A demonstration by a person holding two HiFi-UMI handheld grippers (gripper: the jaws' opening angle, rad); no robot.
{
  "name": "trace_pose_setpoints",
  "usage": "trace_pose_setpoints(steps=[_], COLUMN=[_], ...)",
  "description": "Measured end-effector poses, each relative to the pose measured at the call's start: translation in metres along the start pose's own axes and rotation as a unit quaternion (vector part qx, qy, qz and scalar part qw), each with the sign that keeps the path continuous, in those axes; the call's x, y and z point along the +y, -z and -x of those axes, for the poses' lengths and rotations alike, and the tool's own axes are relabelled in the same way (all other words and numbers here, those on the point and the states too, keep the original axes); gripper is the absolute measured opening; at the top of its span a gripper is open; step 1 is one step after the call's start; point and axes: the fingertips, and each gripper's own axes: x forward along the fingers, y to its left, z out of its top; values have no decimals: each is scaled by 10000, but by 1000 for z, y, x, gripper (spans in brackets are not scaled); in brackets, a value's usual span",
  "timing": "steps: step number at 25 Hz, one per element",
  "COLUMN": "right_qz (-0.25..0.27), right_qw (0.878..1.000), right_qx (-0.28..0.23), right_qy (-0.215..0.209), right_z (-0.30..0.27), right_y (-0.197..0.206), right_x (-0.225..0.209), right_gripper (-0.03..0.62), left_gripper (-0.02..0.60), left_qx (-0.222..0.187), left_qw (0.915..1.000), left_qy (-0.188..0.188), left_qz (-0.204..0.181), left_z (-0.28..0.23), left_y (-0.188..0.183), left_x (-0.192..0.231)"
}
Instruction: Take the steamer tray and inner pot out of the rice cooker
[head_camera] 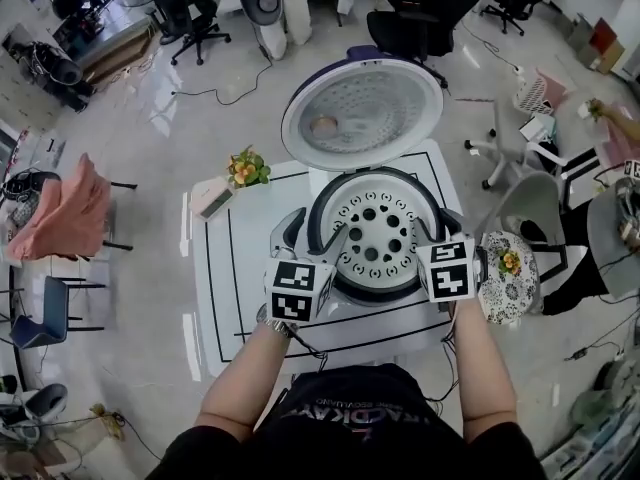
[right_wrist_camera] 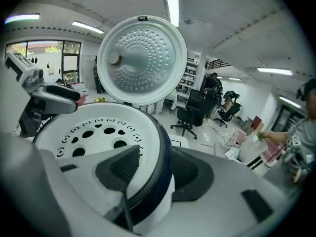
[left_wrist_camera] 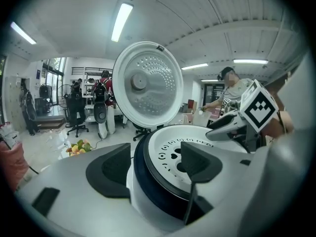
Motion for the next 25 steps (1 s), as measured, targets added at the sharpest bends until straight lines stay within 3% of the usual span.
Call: trace_pose_setpoints(steps=[9,25], right_qz=[310,-55], right_qw=[9968,9980], right_qx=[331,-53], right_qy=[656,631], right_z=[2,15], right_y=[1,-21], right_x=[-7,-12], right_gripper=[146,83], left_gripper=[308,308], left_qx=[140,74], left_qw=[9996,9994], left_qy=[259,348], left_qz=[-17,51], left_z=[-5,-2], left_y=[7,1], left_x=[-2,0])
